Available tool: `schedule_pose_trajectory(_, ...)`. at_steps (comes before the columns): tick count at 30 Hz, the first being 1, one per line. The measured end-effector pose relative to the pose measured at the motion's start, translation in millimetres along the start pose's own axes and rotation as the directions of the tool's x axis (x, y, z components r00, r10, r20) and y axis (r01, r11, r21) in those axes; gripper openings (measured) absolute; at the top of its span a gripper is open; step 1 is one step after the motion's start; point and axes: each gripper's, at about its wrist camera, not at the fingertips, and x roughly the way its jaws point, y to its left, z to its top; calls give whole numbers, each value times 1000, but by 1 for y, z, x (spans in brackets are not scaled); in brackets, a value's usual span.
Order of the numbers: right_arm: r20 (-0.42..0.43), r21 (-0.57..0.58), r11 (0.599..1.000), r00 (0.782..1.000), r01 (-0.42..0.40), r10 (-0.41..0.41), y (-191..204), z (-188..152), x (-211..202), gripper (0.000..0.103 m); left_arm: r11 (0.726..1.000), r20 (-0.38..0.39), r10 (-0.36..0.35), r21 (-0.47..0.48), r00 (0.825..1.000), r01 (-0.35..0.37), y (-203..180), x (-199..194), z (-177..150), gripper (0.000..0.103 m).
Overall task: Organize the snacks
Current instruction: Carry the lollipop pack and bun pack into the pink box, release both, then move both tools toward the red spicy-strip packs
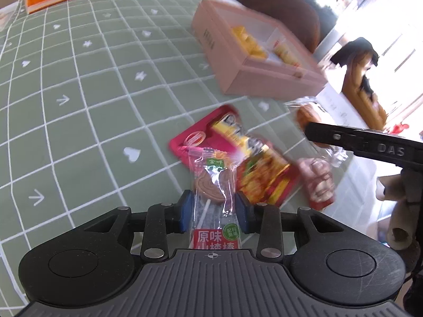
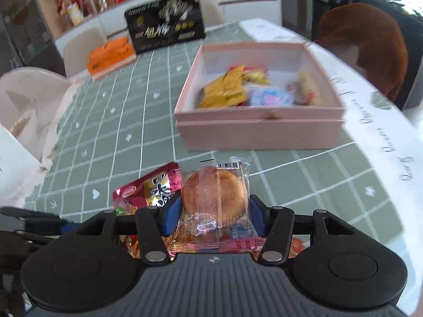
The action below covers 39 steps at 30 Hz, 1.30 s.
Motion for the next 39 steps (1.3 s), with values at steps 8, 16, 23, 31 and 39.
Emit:
schedule_pose_trajectory(8,201,68,997,978,42,-55,-23,38,-68,54,975,245,-217,105,945,197,-40,-50,109,40)
schedule_pose_trajectory(16,228,108,985,961,135,-156,-39,137,-39,55,965,112,-261,5,959,262,-57,33,256,46)
schedule_pose_trajectory(23,200,107,983,965,151,-170,-52,101,-44,60,978,55,-209,17,976,208,-35,40,193,46)
schedule_pose_trajectory(31,40,115,981,986,158,-164,-60,10,-20,60,992,-40,-127,-13,991,126,0,32,77,45)
schedule_pose_trajectory(39,-65,229,971,997,66,-53,-47,-58,-4,62,988,-56,-91,-127,994,83,24,12,11,45)
